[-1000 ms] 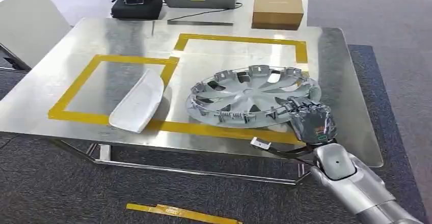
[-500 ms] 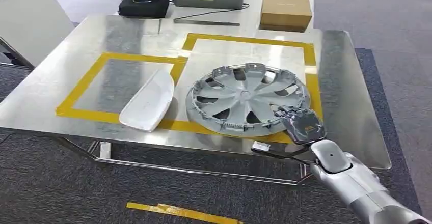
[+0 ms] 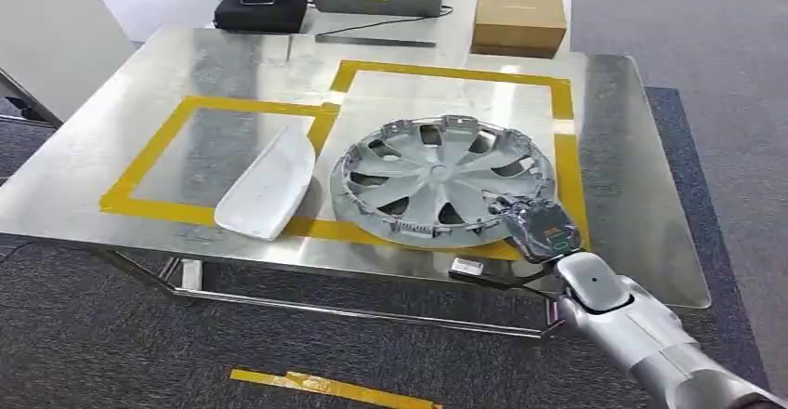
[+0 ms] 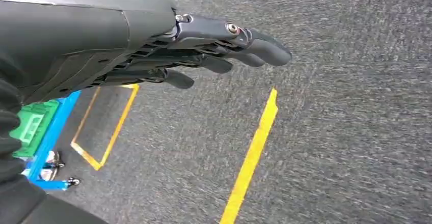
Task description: Take the parts from the cabinet and place them on the table.
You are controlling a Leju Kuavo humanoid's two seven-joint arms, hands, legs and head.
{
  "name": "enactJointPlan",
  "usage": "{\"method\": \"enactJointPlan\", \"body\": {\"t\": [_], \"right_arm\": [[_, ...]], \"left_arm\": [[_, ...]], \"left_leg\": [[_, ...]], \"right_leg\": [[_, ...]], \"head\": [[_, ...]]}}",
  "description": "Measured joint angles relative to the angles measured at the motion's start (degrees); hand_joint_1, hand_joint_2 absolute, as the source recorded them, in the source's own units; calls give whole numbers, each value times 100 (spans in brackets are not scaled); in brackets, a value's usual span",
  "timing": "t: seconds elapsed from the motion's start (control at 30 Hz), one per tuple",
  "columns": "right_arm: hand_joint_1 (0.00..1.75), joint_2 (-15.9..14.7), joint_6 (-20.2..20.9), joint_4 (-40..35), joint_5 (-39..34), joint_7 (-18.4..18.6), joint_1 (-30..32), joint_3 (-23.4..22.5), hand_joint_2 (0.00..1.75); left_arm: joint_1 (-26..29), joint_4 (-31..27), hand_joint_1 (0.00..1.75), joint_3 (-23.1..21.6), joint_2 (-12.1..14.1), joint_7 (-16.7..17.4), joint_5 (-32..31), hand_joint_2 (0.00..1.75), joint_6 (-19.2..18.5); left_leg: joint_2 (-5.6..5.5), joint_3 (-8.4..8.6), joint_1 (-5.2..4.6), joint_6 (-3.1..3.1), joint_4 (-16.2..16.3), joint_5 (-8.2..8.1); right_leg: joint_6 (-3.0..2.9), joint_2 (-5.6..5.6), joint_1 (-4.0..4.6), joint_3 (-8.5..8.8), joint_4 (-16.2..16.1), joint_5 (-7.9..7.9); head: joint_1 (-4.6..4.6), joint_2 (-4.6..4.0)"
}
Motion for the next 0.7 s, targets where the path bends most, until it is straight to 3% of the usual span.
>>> {"method": "enactJointPlan", "body": {"t": [0.7], "right_arm": [[175, 900, -68, 39, 66, -79, -704, 774, 175]], "left_arm": [[-1, 0, 0, -125, -2, 170, -148, 175, -15]], "left_leg": [[1, 0, 2, 0, 0, 8]], "right_leg": [[0, -1, 2, 0, 1, 0]], "head": [[0, 0]]}}
